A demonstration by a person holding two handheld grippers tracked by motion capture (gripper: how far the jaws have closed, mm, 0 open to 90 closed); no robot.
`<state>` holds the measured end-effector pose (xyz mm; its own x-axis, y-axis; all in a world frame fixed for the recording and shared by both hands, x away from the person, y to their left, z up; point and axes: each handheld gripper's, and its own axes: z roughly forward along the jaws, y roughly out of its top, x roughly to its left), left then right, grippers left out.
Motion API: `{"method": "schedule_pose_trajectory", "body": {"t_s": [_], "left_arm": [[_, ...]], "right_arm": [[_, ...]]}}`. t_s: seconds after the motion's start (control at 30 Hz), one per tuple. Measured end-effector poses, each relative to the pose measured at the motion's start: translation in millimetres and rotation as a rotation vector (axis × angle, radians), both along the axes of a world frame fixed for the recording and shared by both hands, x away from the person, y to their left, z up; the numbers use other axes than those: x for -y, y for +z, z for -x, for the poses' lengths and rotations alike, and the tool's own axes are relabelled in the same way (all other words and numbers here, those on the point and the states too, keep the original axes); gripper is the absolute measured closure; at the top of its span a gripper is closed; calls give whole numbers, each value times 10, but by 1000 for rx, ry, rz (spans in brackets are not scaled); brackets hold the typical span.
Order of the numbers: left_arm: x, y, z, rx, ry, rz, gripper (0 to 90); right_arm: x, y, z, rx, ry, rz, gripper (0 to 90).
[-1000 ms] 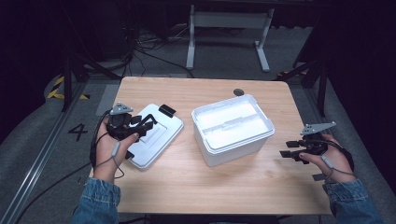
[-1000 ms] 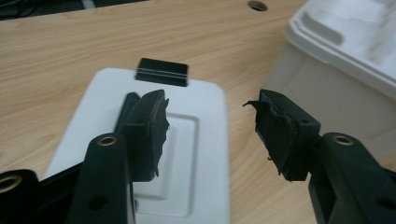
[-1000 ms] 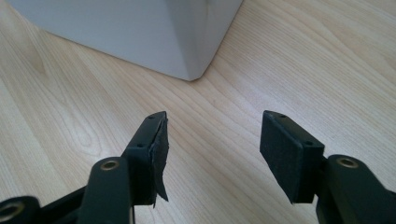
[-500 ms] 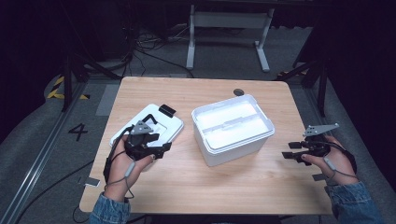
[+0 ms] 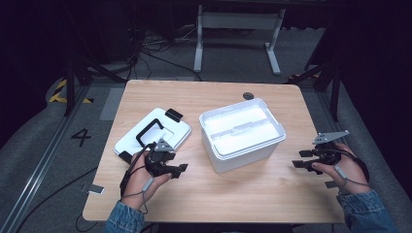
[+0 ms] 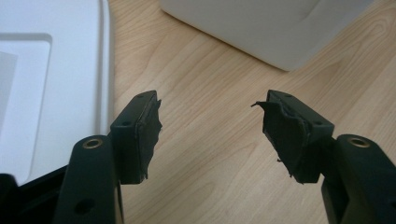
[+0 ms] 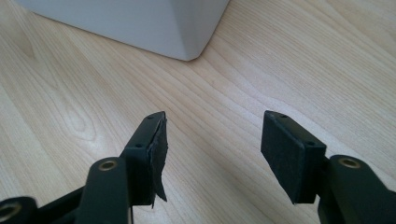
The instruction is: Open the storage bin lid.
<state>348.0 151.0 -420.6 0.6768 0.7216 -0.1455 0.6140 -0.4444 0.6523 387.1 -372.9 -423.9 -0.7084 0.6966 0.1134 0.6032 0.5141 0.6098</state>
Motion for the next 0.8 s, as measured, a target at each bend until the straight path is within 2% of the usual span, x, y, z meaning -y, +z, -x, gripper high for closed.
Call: {"method": "schedule_pose_trajectory", "body": {"t_s": [0.17, 0.3, 0.47, 0.63, 0.8], "left_arm": [[41, -103, -37, -15, -2, -32, 367], [64, -187, -35, -29, 3, -33, 367], [88, -255, -38, -37, -4, -60, 361], [100, -279, -22, -48, -11, -74, 349], [94, -278, -12, -34, -18, -78, 341]], "right_arm": [[15, -31, -17, -8, -6, 4, 422], [13, -59, -32, -14, -10, 6, 421], [6, -109, -53, -28, -10, 9, 420], [16, -117, -75, -30, -14, 11, 420], [11, -115, -93, -24, -13, 10, 418]]}}
